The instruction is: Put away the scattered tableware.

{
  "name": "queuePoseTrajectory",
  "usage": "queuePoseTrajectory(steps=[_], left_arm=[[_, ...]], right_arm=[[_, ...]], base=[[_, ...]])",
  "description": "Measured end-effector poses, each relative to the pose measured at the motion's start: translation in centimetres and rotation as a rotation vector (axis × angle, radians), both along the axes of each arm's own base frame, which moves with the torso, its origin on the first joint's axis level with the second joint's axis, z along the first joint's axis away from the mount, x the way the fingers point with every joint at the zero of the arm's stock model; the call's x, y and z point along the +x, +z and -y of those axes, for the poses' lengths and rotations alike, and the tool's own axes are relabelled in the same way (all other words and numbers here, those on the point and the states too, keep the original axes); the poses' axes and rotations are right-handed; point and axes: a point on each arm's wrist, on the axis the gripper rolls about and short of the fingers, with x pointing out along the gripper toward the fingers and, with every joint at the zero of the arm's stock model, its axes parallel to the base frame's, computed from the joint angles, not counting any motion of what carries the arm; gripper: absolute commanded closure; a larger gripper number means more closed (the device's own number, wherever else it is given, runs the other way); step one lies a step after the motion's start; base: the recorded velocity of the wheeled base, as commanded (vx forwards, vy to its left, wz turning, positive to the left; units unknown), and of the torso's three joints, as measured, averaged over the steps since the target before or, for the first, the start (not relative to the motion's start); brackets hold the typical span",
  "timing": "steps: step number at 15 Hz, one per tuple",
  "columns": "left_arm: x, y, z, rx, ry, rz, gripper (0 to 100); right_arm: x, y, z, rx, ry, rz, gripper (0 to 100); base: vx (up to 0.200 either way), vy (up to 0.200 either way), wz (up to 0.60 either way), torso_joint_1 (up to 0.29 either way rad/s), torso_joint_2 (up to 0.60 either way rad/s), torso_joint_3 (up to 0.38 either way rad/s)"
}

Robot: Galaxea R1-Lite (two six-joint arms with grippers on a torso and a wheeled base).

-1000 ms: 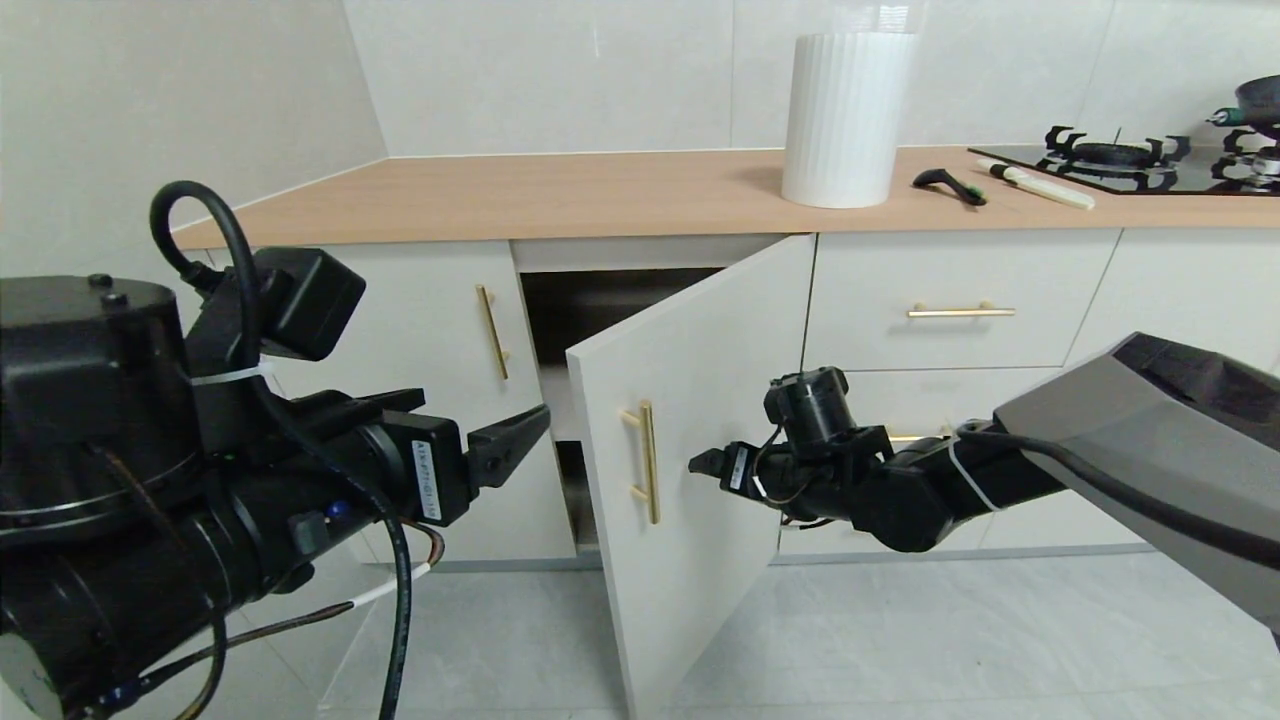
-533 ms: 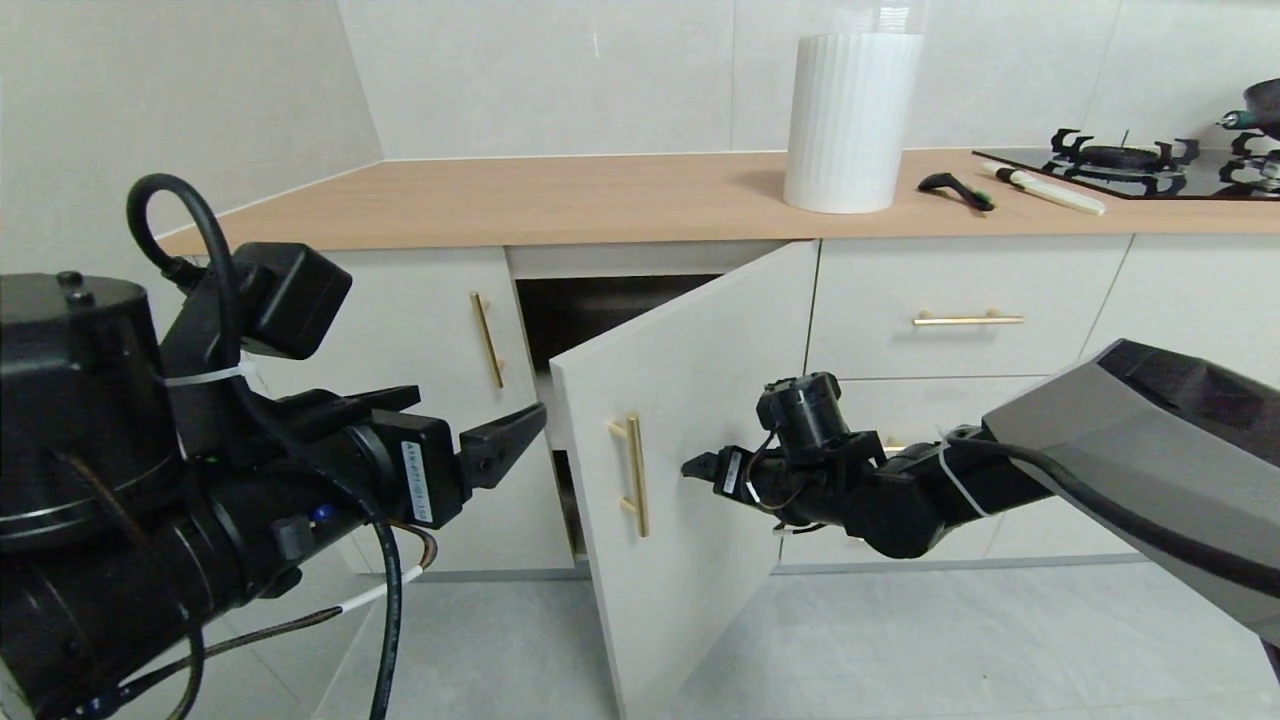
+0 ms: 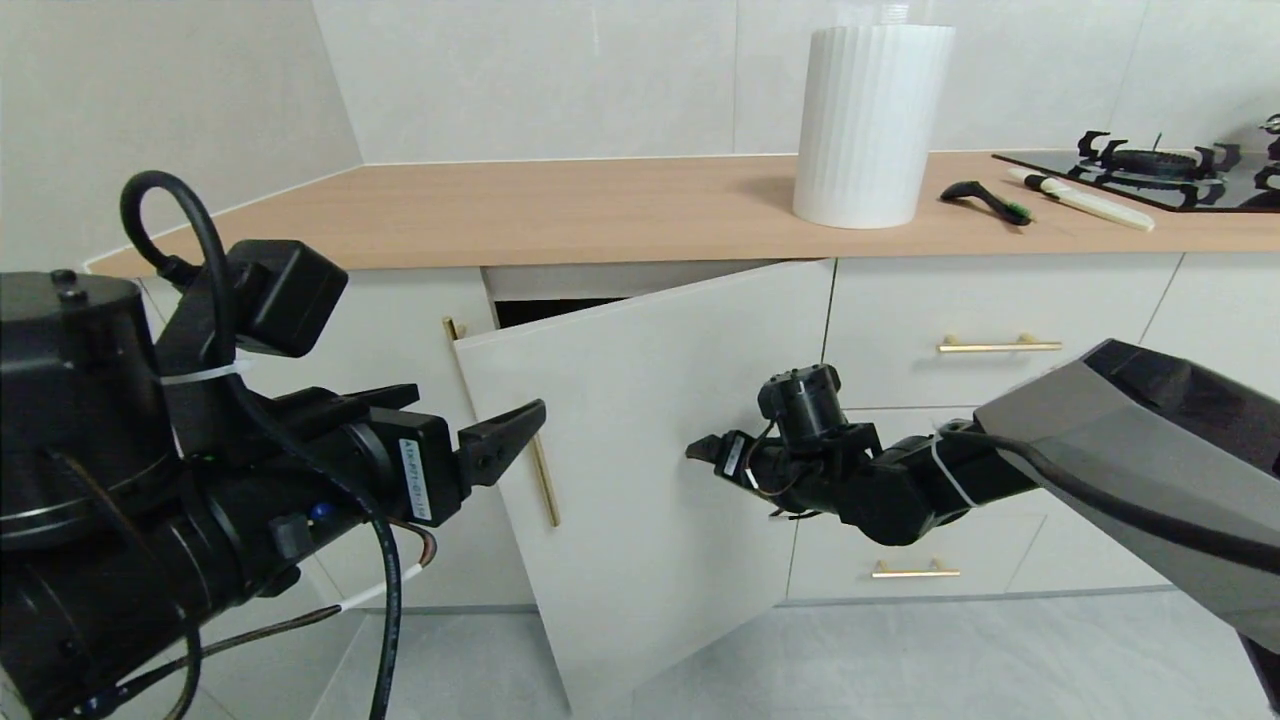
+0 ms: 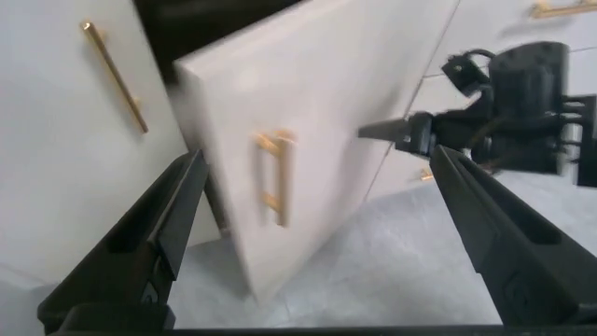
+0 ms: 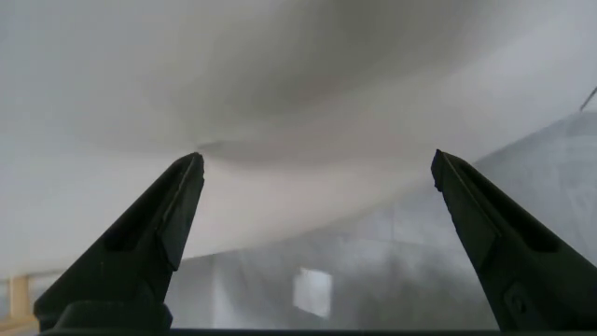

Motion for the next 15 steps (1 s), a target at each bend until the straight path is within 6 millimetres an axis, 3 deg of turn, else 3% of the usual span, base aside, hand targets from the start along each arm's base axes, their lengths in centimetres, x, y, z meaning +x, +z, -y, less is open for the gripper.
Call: queuePoseTrajectory(steps=[5,15], left_arm=[[0.0,0.0,0.0,-0.002,0.0,-0.001,0],[0.1,-0.1,0.1,-0.003,0.0,-0.004,0]], right_arm=[[1.4,1.5,-0.2,0.122,-0.084,0.008,0],[4.9,2.1,1.5,0.167,-0.202,0.066,0]], base=[[0.0,0.0,0.0,0.0,0.0,0.0],[0.0,0.0,0.0,0.0,0.0,0.0]])
